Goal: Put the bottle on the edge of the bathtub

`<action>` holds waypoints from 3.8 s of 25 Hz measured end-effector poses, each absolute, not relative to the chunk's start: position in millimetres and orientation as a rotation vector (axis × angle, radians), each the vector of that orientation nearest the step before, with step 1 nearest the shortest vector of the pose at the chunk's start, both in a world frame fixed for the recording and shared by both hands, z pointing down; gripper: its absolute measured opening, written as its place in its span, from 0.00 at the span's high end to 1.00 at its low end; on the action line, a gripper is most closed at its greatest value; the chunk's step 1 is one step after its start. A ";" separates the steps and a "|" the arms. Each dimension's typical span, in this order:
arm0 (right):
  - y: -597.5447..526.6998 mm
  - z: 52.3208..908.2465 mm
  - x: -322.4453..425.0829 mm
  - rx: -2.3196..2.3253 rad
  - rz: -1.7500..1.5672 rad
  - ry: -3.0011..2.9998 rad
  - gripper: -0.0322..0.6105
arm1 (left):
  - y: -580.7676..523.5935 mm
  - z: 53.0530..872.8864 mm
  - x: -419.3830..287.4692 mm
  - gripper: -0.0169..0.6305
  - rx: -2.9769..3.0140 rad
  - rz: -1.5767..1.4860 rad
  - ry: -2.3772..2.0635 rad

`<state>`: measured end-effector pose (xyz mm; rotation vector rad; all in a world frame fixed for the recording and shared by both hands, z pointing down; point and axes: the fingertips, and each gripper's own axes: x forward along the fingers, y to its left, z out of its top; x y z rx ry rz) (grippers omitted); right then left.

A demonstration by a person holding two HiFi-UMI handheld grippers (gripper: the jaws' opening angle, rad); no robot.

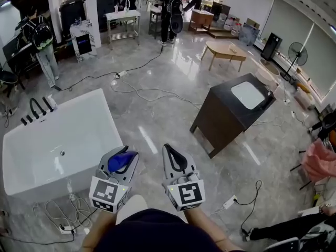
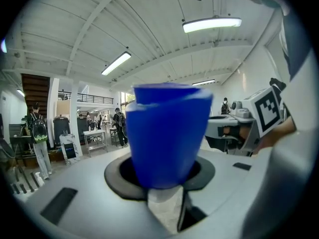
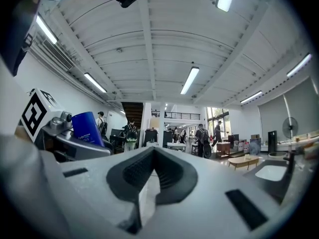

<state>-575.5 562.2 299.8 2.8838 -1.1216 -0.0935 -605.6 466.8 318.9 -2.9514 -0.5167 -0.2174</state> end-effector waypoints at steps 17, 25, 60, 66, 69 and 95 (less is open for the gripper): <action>501.8 308.0 -393.3 2.770 -0.121 -1.219 0.95 | 407.4 330.5 -417.7 0.76 -2.988 -0.219 -0.409; 455.6 319.7 -279.2 2.748 -0.095 -1.314 0.95 | 365.0 338.6 -310.3 0.76 -2.999 -0.240 -0.324; 372.3 327.2 56.4 2.486 -0.094 -1.765 0.95 | 296.6 347.2 -28.9 0.76 -3.073 -0.319 0.210; 361.4 334.1 79.2 2.445 -0.065 -1.830 0.95 | 285.0 348.2 -9.6 0.76 -3.074 -0.354 0.296; 352.3 337.3 86.5 2.437 -0.046 -1.854 0.95 | 276.2 350.8 -1.3 0.76 -3.069 -0.375 0.315; 65.6 326.9 242.9 2.454 -0.089 -1.770 0.95 | -0.4 339.6 179.5 0.76 -3.042 -0.352 0.119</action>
